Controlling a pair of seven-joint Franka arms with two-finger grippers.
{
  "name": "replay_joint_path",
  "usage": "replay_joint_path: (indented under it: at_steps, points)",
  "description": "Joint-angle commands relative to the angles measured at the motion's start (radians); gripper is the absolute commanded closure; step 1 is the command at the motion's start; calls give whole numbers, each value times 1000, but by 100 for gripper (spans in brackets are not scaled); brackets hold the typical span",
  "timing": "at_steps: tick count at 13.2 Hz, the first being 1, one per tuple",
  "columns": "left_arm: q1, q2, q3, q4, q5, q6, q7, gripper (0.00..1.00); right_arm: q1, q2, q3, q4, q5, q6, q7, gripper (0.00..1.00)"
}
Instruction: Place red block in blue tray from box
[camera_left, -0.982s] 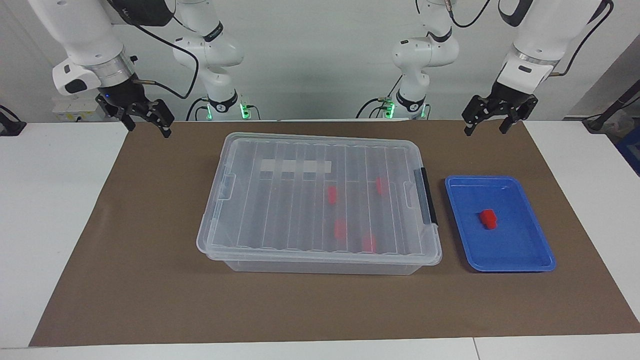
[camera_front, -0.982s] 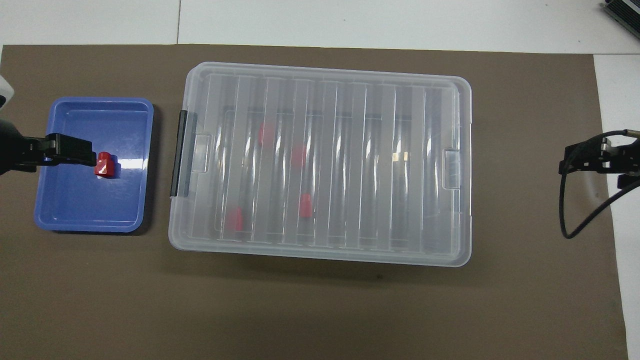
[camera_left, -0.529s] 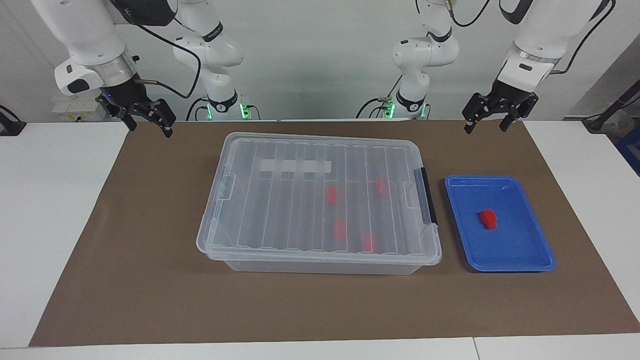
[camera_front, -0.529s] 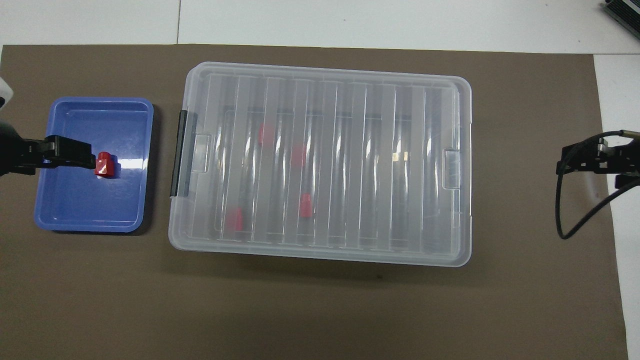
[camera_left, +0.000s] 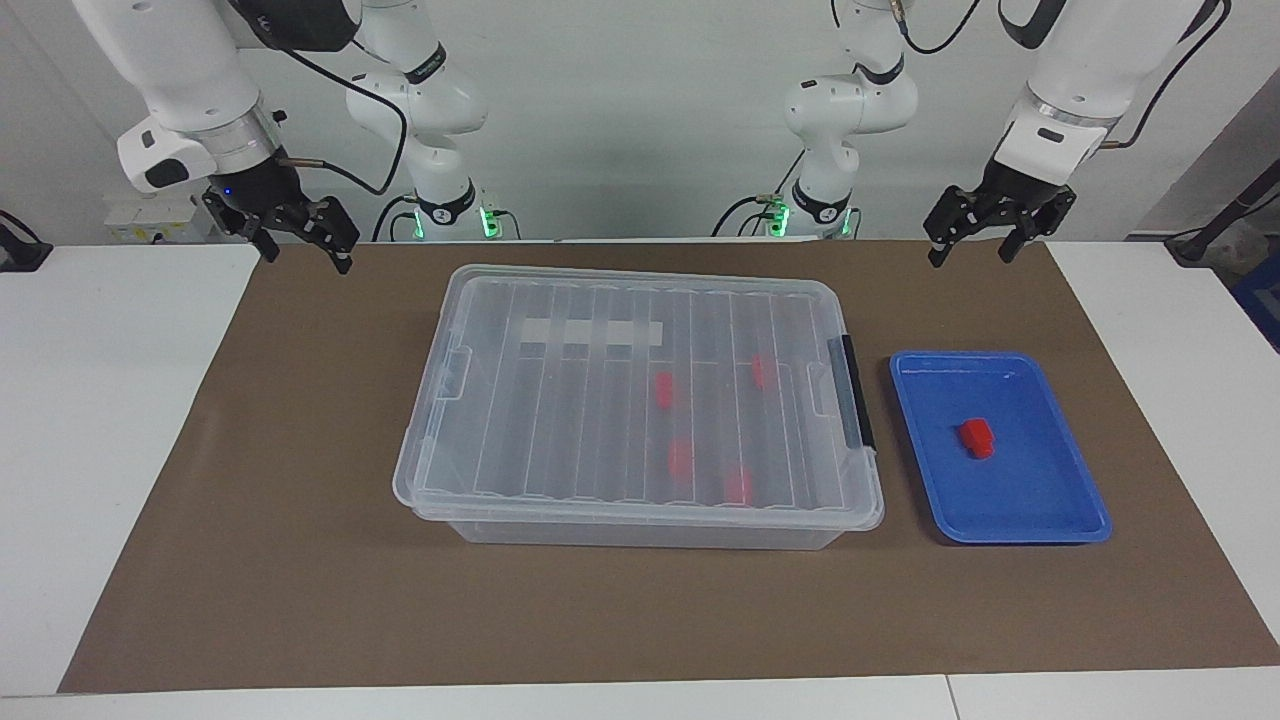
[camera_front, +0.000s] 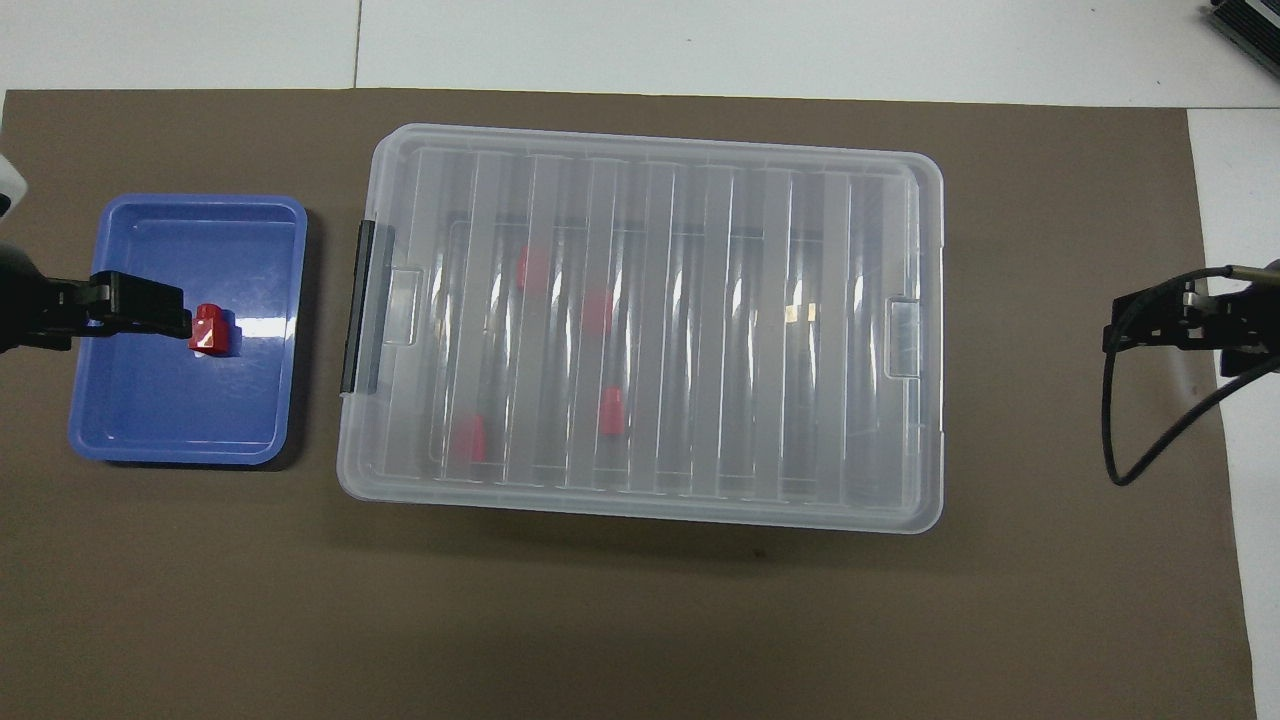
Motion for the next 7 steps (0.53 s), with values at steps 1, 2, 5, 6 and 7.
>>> replay_joint_path:
  at_steps: [1,2,5,6,7]
  points:
    - [7,-11,-3,-10,6,-14,-4,0,-9,-20,11,-19,-22,-7,-43,0]
    - [7,-12,-3,-10,6,-14,-4,0,-9,-20,11,-22,-22,-4,-47,0]
    - [7,-11,-3,-10,6,-14,-3,0,-4,-21,11,-22,-29,-5,-100,0]
    - [7,-11,-1,-10,6,-14,-3,0,-4,-21,11,-22,-24,-8,-95,0]
    - [7,-11,-3,-10,6,-14,-3,0,-4,-21,11,-22,-24,-12,-95,0]
